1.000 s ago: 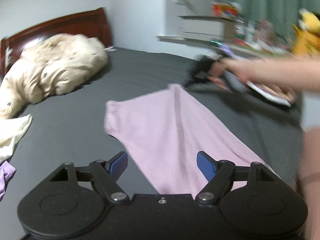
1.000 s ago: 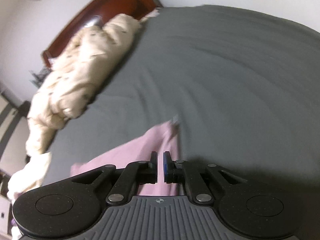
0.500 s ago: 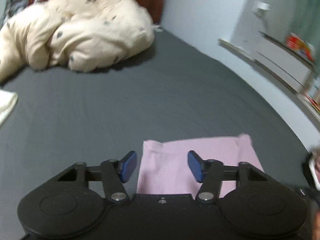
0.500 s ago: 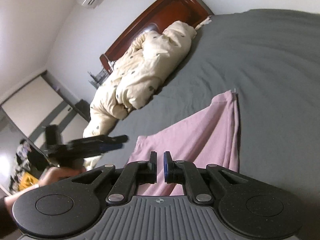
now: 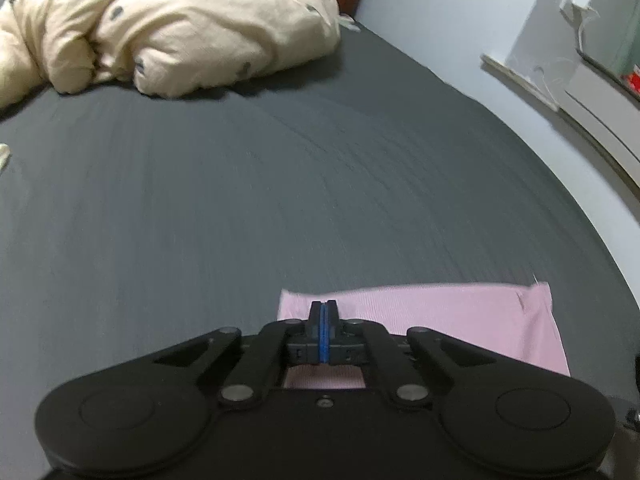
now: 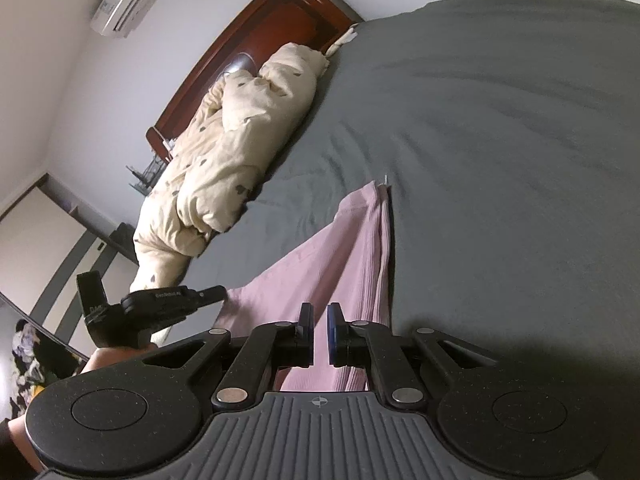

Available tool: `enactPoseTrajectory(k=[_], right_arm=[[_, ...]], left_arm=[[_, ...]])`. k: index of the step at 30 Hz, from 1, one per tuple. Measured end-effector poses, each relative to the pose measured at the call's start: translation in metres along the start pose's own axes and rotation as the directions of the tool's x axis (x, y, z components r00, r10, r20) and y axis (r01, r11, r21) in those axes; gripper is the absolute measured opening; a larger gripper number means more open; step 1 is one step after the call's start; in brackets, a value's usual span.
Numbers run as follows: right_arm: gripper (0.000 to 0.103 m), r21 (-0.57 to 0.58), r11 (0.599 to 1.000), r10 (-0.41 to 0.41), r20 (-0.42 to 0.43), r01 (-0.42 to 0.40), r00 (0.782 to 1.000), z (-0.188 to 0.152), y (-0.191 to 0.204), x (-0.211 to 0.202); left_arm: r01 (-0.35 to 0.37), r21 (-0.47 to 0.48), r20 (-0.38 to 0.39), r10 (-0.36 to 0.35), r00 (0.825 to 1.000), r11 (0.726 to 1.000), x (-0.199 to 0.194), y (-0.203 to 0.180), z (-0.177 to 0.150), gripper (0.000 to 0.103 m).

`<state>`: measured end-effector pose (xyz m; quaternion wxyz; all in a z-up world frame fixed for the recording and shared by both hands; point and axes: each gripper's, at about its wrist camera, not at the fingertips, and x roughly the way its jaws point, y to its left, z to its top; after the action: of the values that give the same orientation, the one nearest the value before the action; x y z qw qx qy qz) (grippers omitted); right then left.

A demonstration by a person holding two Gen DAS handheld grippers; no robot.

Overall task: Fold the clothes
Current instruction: 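Grasp the folded edge with the left gripper while the right gripper grasps the other corner, then open the left gripper while the right gripper folds the trousers edge over lengthwise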

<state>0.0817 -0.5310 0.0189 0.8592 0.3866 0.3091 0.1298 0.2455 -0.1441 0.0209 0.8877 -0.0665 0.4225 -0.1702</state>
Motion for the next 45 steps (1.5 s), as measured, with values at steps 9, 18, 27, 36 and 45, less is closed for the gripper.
enactPoseTrajectory(k=[9, 18, 27, 36, 45], right_arm=[[0.006, 0.024, 0.999, -0.023, 0.004, 0.023, 1.0, 0.005, -0.006, 0.0], [0.006, 0.03, 0.999, -0.037, 0.0, 0.037, 0.999, 0.004, -0.007, 0.001], [0.006, 0.033, 0.998, -0.046, -0.013, 0.046, 0.999, 0.003, -0.009, 0.004], [0.006, 0.041, 0.997, -0.072, -0.008, 0.072, 0.997, 0.003, -0.012, 0.004], [0.006, -0.029, 0.997, -0.076, -0.047, 0.074, 0.996, 0.0, -0.002, 0.012]], left_arm=[[0.028, -0.052, -0.009, -0.029, 1.0, 0.998, -0.003, 0.016, 0.013, 0.014], [0.065, -0.004, -0.066, -0.066, 0.996, 0.998, 0.006, 0.011, 0.001, 0.027], [0.022, 0.036, -0.007, -0.022, 1.0, 0.999, 0.008, 0.004, 0.0, 0.006], [-0.013, -0.026, -0.035, 0.012, 0.999, 1.0, 0.019, 0.012, 0.009, 0.008], [-0.009, 0.015, -0.03, 0.009, 0.999, 1.0, 0.007, 0.015, 0.007, 0.055]])
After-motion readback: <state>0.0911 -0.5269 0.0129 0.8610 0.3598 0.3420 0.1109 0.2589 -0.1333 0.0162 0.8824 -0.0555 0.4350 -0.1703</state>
